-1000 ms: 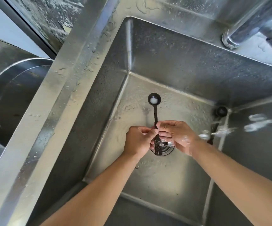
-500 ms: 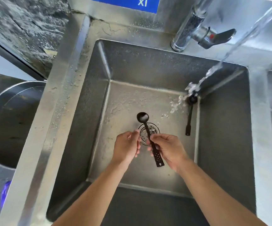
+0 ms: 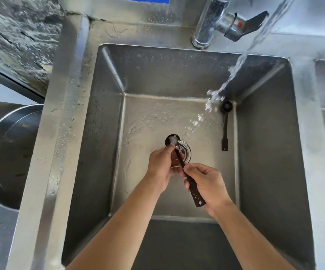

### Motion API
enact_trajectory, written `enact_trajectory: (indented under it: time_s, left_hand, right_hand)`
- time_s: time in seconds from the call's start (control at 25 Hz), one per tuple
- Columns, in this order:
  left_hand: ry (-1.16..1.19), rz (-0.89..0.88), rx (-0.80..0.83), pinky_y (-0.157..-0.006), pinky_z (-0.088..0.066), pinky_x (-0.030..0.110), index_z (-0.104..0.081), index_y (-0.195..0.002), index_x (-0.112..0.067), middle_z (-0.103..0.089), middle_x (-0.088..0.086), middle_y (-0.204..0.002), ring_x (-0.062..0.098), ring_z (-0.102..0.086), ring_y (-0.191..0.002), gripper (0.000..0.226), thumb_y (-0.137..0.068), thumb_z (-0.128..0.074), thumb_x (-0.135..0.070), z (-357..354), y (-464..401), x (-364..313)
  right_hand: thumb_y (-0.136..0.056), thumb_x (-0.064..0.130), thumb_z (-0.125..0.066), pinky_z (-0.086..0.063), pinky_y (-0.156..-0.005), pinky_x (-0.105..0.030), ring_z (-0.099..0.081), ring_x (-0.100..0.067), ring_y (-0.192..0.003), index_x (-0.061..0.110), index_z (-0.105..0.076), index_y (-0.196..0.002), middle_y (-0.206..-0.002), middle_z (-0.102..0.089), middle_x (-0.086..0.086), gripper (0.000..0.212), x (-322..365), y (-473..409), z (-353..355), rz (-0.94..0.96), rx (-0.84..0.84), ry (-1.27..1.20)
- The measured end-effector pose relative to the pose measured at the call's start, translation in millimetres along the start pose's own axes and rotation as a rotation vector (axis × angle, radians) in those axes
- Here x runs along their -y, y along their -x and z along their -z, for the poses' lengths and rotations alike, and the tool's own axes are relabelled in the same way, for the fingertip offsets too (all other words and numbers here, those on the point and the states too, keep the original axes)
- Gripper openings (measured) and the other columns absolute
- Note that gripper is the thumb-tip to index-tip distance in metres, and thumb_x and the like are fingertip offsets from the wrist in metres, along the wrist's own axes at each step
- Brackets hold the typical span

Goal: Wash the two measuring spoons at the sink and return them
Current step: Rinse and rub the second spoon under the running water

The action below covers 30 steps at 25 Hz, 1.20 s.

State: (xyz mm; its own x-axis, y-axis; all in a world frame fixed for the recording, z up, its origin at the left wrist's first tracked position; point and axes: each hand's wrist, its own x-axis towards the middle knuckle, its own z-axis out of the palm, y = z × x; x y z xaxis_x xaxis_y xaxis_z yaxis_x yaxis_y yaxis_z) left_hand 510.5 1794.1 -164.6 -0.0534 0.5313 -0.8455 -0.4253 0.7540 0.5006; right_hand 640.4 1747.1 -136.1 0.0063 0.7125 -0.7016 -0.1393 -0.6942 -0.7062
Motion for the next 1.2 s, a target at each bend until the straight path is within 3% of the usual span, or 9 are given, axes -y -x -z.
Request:
enact_trajectory:
  time_s: [0.32,0.48,0.56,0.64,0.76,0.88,1.04,1.12,1.2]
  left_hand:
    - [-0.12,-0.14,0.094,-0.046,-0.05,0.029,-0.07,-0.095,-0.009,-0.072,0.017,-0.081,0.021,-0.066,-0.062,0.021,-0.1,-0.051,0.0,7,-8,-6]
    - [0.189,-0.015,0.209,-0.063,-0.061,0.038,-0.069,-0.105,0.004,-0.07,0.027,-0.09,0.032,-0.071,-0.072,0.049,-0.082,-0.034,0.03,6,-7,-8]
    - [0.401,0.052,0.257,-0.069,-0.063,0.039,-0.069,-0.103,0.006,-0.071,0.031,-0.096,0.038,-0.074,-0.084,0.047,-0.084,-0.034,0.031,5,-6,-8]
    - [0.492,0.076,0.246,-0.071,-0.064,0.037,-0.067,-0.099,0.009,-0.072,0.032,-0.097,0.04,-0.075,-0.089,0.031,-0.09,-0.042,0.024,0,-4,-5]
    - [0.377,0.059,0.188,-0.057,-0.061,0.029,-0.072,-0.092,0.003,-0.075,0.02,-0.083,0.027,-0.076,-0.07,0.013,-0.095,-0.06,0.004,-7,5,2]
    - [0.249,0.069,0.163,-0.043,-0.045,0.025,-0.072,-0.105,-0.006,-0.058,0.005,-0.06,0.019,-0.056,-0.047,0.024,-0.098,-0.049,-0.005,-10,7,4]
    - [0.487,0.148,0.224,-0.049,-0.046,0.028,-0.063,-0.1,0.001,-0.059,0.01,-0.067,0.024,-0.058,-0.055,0.037,-0.101,-0.037,-0.024,-13,12,0]
    - [0.537,0.117,0.251,-0.056,-0.049,0.031,-0.063,-0.097,-0.001,-0.061,0.013,-0.073,0.027,-0.061,-0.063,0.054,-0.102,-0.036,-0.048,-14,13,1]
    - [0.435,0.04,0.246,-0.055,-0.047,0.032,-0.059,-0.094,-0.006,-0.059,0.01,-0.071,0.024,-0.057,-0.061,0.047,-0.102,-0.044,-0.05,-18,13,2]
  right_hand:
    - [-0.094,0.01,-0.068,-0.048,-0.052,-0.027,-0.056,-0.019,-0.052,0.007,-0.077,-0.085,-0.077,-0.073,-0.013,0.013,-8,20,17,0.06,0.059,0.108]
    - [-0.093,0.005,-0.066,-0.039,-0.047,-0.024,-0.047,-0.017,-0.048,0.005,-0.076,-0.091,-0.073,-0.067,-0.012,0.01,-16,23,23,-0.004,0.039,0.019]
    - [-0.094,0.004,-0.065,-0.034,-0.045,-0.025,-0.044,-0.016,-0.048,0.001,-0.075,-0.096,-0.071,-0.061,-0.011,0.011,-20,24,22,-0.029,0.059,-0.076]
    - [-0.094,0.006,-0.065,-0.033,-0.046,-0.027,-0.042,-0.015,-0.049,-0.002,-0.075,-0.099,-0.07,-0.056,-0.011,0.014,-20,24,20,-0.04,0.081,-0.129]
    - [-0.094,0.01,-0.066,-0.036,-0.049,-0.028,-0.043,-0.017,-0.051,0.001,-0.074,-0.098,-0.064,-0.051,-0.013,0.013,-19,22,17,-0.012,0.095,-0.058]
    - [-0.093,0.015,-0.069,-0.04,-0.053,-0.032,-0.046,-0.019,-0.051,0.003,-0.07,-0.096,-0.062,-0.053,-0.014,0.012,-17,20,16,-0.009,0.127,0.01]
    - [-0.098,0.014,-0.064,-0.055,-0.048,-0.037,-0.064,-0.028,-0.055,-0.001,-0.059,-0.1,-0.07,-0.064,-0.016,0.015,-16,17,13,-0.068,0.146,-0.018]
    - [-0.101,0.017,-0.06,-0.043,-0.037,-0.026,-0.058,-0.022,-0.043,0.005,-0.054,-0.102,-0.066,-0.067,-0.014,0.014,-14,14,14,-0.092,0.13,0.072]
    - [-0.102,0.023,-0.057,-0.031,-0.037,-0.024,-0.043,-0.015,-0.036,0.015,-0.052,-0.099,-0.058,-0.063,-0.011,0.009,-14,11,15,-0.055,0.091,0.257]
